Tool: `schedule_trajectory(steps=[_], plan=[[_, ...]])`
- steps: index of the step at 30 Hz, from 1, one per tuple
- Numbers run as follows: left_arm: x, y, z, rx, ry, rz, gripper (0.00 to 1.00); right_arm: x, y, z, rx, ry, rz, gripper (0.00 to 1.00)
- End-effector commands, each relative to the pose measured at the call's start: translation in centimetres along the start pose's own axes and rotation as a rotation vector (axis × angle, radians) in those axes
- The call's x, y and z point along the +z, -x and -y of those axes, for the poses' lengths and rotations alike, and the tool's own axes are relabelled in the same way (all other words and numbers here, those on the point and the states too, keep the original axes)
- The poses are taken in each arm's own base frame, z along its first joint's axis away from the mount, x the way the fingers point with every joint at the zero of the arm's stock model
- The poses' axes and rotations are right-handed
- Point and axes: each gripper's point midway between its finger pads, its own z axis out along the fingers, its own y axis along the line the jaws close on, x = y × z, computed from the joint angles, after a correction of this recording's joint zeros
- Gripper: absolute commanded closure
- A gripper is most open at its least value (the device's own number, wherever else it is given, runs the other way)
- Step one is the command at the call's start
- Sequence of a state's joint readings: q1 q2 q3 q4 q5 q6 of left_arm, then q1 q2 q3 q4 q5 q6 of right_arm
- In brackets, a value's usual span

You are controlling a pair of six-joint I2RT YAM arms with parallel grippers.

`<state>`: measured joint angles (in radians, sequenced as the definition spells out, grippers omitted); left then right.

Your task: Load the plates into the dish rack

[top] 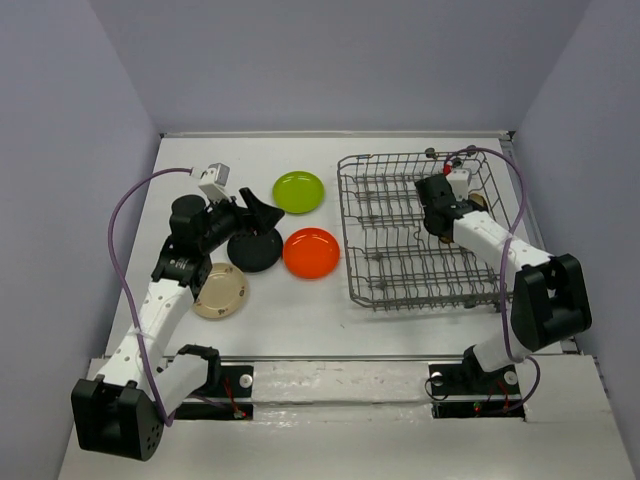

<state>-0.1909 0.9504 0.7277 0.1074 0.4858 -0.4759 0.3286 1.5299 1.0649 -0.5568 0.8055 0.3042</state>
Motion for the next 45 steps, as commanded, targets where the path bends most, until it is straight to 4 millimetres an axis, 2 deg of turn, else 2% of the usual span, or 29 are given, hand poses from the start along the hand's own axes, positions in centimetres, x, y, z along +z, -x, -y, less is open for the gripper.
schedule_trajectory(steps=[1,3,4,7,16,21,23,24,25,26,27,28,29,31,32,33,34,35,36,37,38,39,41,42,43,44,45], plan=[[0.2,0.8,0.6,0.023,-0.017,0.023,0.13,-0.6,0.2,-0.2,0.053,0.038,0.009,0.73],[0.2,0.7,0.4,0.022,-0.008,0.023,0.13,-0.7,0.4,-0.2,0.054,0.040,0.014,0.73],[0.2,0.8,0.3,0.023,-0.002,0.025,0.13,-0.9,0.7,-0.1,0.055,0.043,0.019,0.66],[0.2,0.9,0.0,0.026,0.012,0.026,0.13,-1.2,1.2,0.0,0.064,0.054,0.030,0.58],[0.3,1.5,-0.3,0.036,0.045,0.034,0.13,-2.7,3.1,0.6,0.103,0.093,0.078,0.40],[0.7,2.1,-0.7,0.030,0.080,0.037,0.14,-4.3,4.3,1.3,0.146,0.137,0.117,0.34],[1.2,2.3,-0.8,0.016,0.091,0.035,0.15,-5.7,5.5,1.6,0.184,0.191,0.155,0.32],[1.9,2.0,-1.2,0.003,0.100,0.016,0.16,-6.9,6.4,2.1,0.216,0.224,0.194,0.32],[2.2,2.0,-1.3,-0.012,0.106,0.011,0.16,-7.7,6.9,1.9,0.226,0.278,0.214,0.32],[2.6,2.5,-1.2,-0.016,0.109,0.018,0.17,-8.3,7.4,1.8,0.236,0.309,0.250,0.32],[3.5,2.2,-2.0,-0.032,0.137,0.004,0.18,-9.6,8.3,2.6,0.271,0.345,0.302,0.31],[4.0,2.4,-2.3,-0.042,0.148,0.005,0.20,-9.6,8.1,2.1,0.267,0.369,0.305,0.31],[4.6,3.3,-2.3,-0.057,0.155,0.024,0.23,-11.0,8.7,2.0,0.292,0.441,0.358,0.32],[6.5,2.9,-4.0,-0.082,0.200,-0.001,0.28,-12.4,9.1,1.7,0.313,0.524,0.399,0.32],[7.3,3.9,-4.1,-0.079,0.210,0.012,0.31,-14.2,10.0,1.8,0.340,0.598,0.453,0.33],[8.7,3.0,-6.0,-0.092,0.266,-0.024,0.33,-14.6,9.6,1.5,0.345,0.637,0.463,0.34],[9.6,4.3,-6.0,-0.081,0.276,-0.008,0.34,-15.8,9.5,0.7,0.336,0.719,0.481,0.34],[10.3,3.9,-6.9,-0.084,0.305,-0.031,0.36,-16.9,10.1,0.5,0.351,0.773,0.523,0.34],[11.7,2.7,-8.7,-0.092,0.341,-0.071,0.40,-18.1,10.1,0.6,0.362,0.826,0.551,0.34],[12.6,3.4,-8.7,-0.089,0.341,-0.067,0.41,-18.8,9.5,-0.4,0.342,0.901,0.545,0.34],[13.3,3.0,-9.3,-0.093,0.348,-0.082,0.43,-19.4,9.4,-0.7,0.343,0.937,0.552,0.34],[14.5,1.8,-10.7,-0.104,0.368,-0.119,0.45,-19.7,9.1,-1.0,0.346,0.966,0.545,0.34],[15.8,1.9,-11.2,-0.101,0.374,-0.133,0.46,-20.6,8.3,-2.0,0.328,1.036,0.530,0.35],[16.2,1.8,-12.0,-0.099,0.399,-0.136,0.46,-20.6,8.1,-2.2,0.330,1.049,0.523,0.35],[16.8,0.8,-13.3,-0.094,0.432,-0.163,0.46,-20.8,7.9,-2.1,0.328,1.057,0.526,0.35],[17.3,1.3,-13.8,-0.082,0.446,-0.150,0.46,-20.7,7.5,-2.3,0.326,1.059,0.519,0.35],[17.3,0.2,-15.3,-0.084,0.498,-0.180,0.45,-20.7,7.4,-2.3,0.325,1.064,0.517,0.35]])
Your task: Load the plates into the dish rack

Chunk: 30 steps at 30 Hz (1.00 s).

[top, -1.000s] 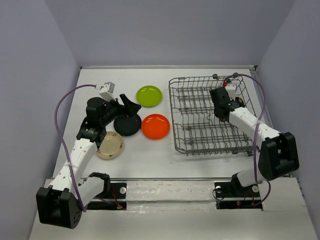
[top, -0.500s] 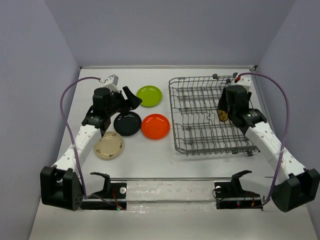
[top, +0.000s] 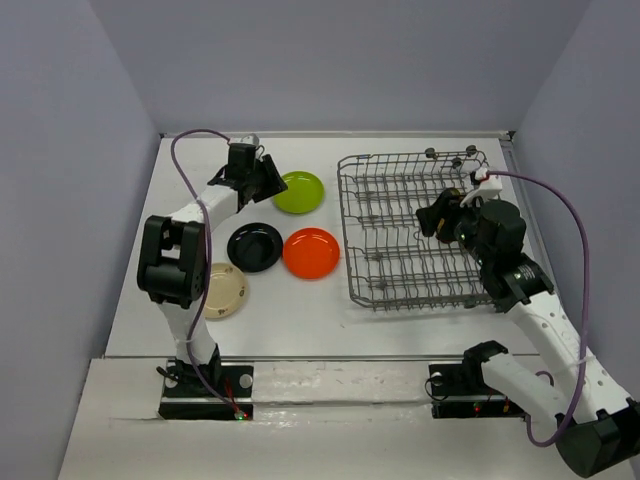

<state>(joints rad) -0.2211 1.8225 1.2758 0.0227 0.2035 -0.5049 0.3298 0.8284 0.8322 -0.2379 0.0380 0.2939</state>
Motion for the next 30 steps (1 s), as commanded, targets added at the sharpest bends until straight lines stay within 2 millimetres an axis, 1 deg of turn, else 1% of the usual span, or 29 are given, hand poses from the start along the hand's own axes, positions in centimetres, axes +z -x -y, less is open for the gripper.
schedule_trajectory(steps=[1,2,3,6,9,11,12,13,14,16,17,18,19,20,21,22,24,26,27,29,30], plan=[[1.3,2.0,-1.3,0.046,0.093,0.034,0.45,-0.8,0.7,-2.8,0.020,0.148,0.039,0.35],[1.6,2.0,-1.5,0.048,0.102,0.033,0.45,-0.9,0.7,-3.1,0.021,0.165,0.038,0.35],[2.3,1.6,-2.3,0.049,0.124,0.023,0.45,-0.8,0.4,-3.1,0.024,0.168,0.032,0.35],[3.4,0.8,-3.0,0.049,0.142,-0.001,0.46,-0.6,0.3,-3.3,0.029,0.180,0.032,0.35],[4.9,-0.3,-4.5,0.045,0.180,-0.028,0.47,-0.3,0.1,-3.4,0.029,0.187,0.021,0.35],[5.4,-0.7,-4.9,0.048,0.189,-0.037,0.47,-0.2,0.1,-3.5,0.030,0.191,0.016,0.35],[5.7,-0.5,-4.8,0.051,0.186,-0.036,0.48,-0.1,-0.1,-3.5,0.032,0.189,0.012,0.35],[6.2,-1.1,-5.2,0.049,0.192,-0.050,0.49,0.0,-0.1,-3.5,0.034,0.189,0.012,0.35],[6.5,-1.0,-5.2,0.048,0.191,-0.050,0.50,0.1,-0.3,-3.5,0.034,0.189,0.004,0.35],[7.1,-1.4,-5.5,0.040,0.186,-0.054,0.56,0.2,-0.4,-3.5,0.037,0.192,-0.003,0.35],[7.3,-1.4,-5.6,0.036,0.185,-0.049,0.65,0.2,-0.5,-3.7,0.041,0.202,-0.007,0.35],[7.4,-1.4,-5.7,0.031,0.184,-0.044,0.72,0.3,-0.4,-3.8,0.041,0.205,-0.008,0.35],[7.4,-1.0,-5.4,0.019,0.170,-0.020,0.77,0.4,-0.6,-3.9,0.046,0.209,-0.016,0.33],[7.4,-1.6,-5.8,0.010,0.171,-0.021,0.83,0.5,-0.7,-4.1,0.046,0.219,-0.025,0.33],[7.1,-0.6,-5.4,0.005,0.154,0.019,0.94,0.5,-0.7,-4.3,0.047,0.229,-0.028,0.32],[6.9,-0.3,-5.6,-0.010,0.155,0.034,0.94,0.6,-0.9,-4.4,0.046,0.237,-0.041,0.31],[6.4,0.0,-6.0,-0.027,0.149,0.059,0.94,0.6,-1.1,-5.5,0.039,0.287,-0.065,0.30],[4.9,1.4,-6.2,-0.050,0.135,0.102,0.94,0.9,-1.5,-5.9,0.037,0.312,-0.090,0.27],[3.5,3.2,-5.1,-0.061,0.104,0.151,0.94,0.7,-1.5,-7.1,0.032,0.364,-0.106,0.25],[1.9,4.7,-4.4,-0.066,0.082,0.191,0.94,0.8,-1.7,-8.3,0.028,0.427,-0.135,0.22],[1.1,5.1,-3.8,-0.060,0.064,0.201,0.94,1.1,-2.4,-9.3,0.030,0.469,-0.172,0.21]])
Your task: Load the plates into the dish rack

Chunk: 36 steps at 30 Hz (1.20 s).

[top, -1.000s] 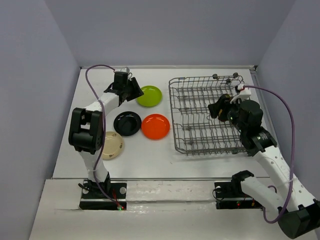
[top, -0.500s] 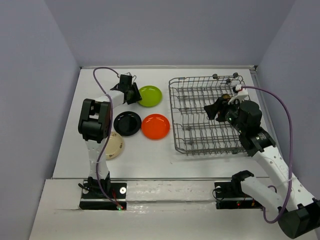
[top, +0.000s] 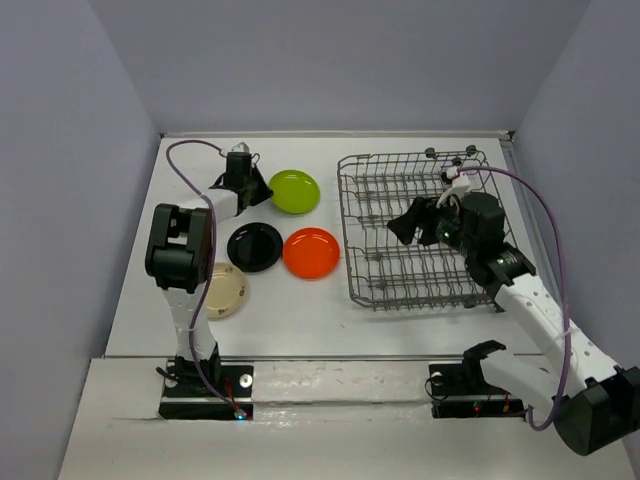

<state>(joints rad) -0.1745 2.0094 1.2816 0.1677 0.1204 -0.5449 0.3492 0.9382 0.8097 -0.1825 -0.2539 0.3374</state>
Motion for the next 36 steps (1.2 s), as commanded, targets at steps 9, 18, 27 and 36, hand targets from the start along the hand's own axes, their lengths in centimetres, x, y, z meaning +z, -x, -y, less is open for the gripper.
schedule_trajectory(steps=[9,18,27,36], plan=[[-19.6,4.8,11.3,0.024,-0.475,0.228,0.94,4.0,1.9,-9.6,-0.079,0.261,-0.045,0.15],[-26.7,-3.0,11.5,0.122,-0.691,0.134,0.94,5.8,2.8,-9.3,-0.109,0.221,-0.090,0.04],[-30.4,-6.1,12.5,0.236,-0.871,0.097,0.94,6.4,2.1,-12.9,-0.039,0.426,-0.142,0.07],[-31.9,-6.1,13.3,0.274,-0.925,0.101,0.69,5.6,1.0,-14.8,0.012,0.558,-0.194,0.91]])
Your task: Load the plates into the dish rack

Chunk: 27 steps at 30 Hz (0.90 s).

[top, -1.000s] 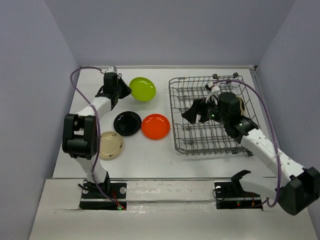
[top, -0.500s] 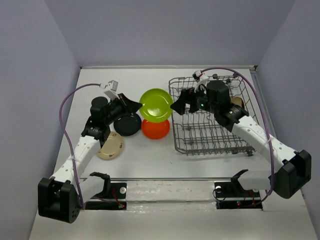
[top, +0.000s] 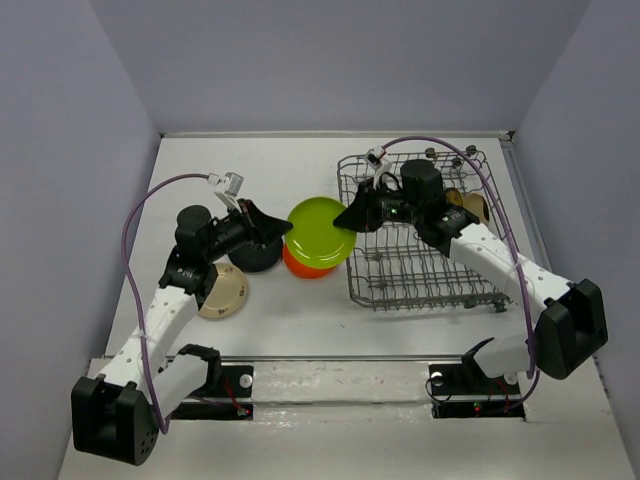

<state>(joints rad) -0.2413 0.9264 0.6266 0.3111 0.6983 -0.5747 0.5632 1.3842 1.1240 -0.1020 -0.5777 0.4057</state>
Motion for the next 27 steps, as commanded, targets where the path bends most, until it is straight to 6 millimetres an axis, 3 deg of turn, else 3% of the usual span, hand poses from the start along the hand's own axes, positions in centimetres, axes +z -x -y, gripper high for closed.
schedule_trajectory(steps=[1,3,5,6,8,9,12,16,21,27], plan=[[-0.7,1.3,3.0,0.090,-0.101,0.021,0.60,-1.2,2.9,-2.4,-0.040,0.046,0.093,0.93],[-1.2,1.8,2.5,0.151,-0.040,0.034,0.35,-2.7,3.9,-0.2,-0.045,-0.135,0.154,0.93],[-2.2,2.6,2.6,0.214,0.006,0.067,0.24,-4.7,4.2,2.9,-0.039,-0.296,0.172,0.93],[-2.8,3.0,2.3,0.255,0.051,0.083,0.09,-6.3,5.1,4.7,-0.048,-0.404,0.217,0.93],[-3.2,2.6,1.4,0.268,0.099,0.089,0.05,-10.0,5.5,9.6,-0.017,-0.662,0.254,0.93],[-3.4,2.6,1.3,0.268,0.111,0.096,0.01,-11.7,5.6,11.0,-0.023,-0.756,0.268,0.93],[-3.7,2.8,1.7,0.285,0.111,0.103,0.01,-17.1,5.3,15.1,-0.040,-1.111,0.287,0.93],[-3.6,2.5,1.7,0.282,0.110,0.092,0.01,-20.7,4.4,17.5,-0.088,-1.360,0.228,0.93],[-3.5,2.3,1.3,0.275,0.129,0.089,0.01,-21.9,3.5,19.2,-0.100,-1.457,0.183,0.93],[-3.2,2.0,0.5,0.257,0.152,0.071,0.01,-21.4,3.3,20.8,-0.117,-1.510,0.123,0.93]])
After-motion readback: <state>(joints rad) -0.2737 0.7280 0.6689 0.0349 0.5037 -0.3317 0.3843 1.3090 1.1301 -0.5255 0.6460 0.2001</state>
